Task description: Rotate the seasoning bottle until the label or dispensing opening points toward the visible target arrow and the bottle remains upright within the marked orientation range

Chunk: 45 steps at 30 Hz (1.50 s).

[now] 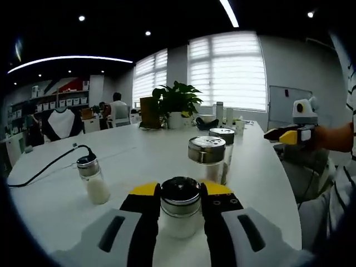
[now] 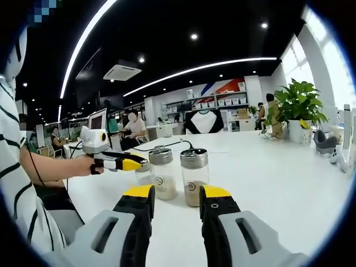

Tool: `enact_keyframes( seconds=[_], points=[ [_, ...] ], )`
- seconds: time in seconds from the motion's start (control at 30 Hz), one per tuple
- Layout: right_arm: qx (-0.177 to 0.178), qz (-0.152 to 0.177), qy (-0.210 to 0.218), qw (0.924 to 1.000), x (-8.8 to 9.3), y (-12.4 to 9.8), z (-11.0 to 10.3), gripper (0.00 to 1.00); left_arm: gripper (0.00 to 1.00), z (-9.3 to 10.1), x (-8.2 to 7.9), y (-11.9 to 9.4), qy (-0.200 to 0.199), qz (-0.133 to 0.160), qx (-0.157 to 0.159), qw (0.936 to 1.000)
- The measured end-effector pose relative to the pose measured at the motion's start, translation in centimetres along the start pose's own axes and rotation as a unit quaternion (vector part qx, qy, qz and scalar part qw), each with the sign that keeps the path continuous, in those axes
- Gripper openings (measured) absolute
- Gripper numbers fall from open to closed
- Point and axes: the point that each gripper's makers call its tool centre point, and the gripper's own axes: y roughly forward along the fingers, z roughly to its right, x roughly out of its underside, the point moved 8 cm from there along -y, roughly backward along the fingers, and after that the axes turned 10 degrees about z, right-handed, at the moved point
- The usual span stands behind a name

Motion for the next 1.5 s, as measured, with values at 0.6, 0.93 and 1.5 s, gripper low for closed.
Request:
enact_keyframes(
  seconds=[0.6,0.93,1.5],
  points=[
    [-0.012,-0.006,-0.004,0.9999,-0.1,0.2,0.0,0.31,0.30,-1.2,-0.4,0.5,-0.003,-0.021,0.117,0.9929],
    [-0.015,-0.010,-0.005,0.9998,0.1,0.2,-0.1,0.31,0.30,-1.4,-0.5,0.5,0.003,-0.025,0.158,0.9871],
    [-0.015,-0.006,-0.004,0.9999,0.1,0.4,-0.3,0.32,0.36,-0.5,-1.4,0.0,-0.034,0.023,0.097,0.9945]
  ],
)
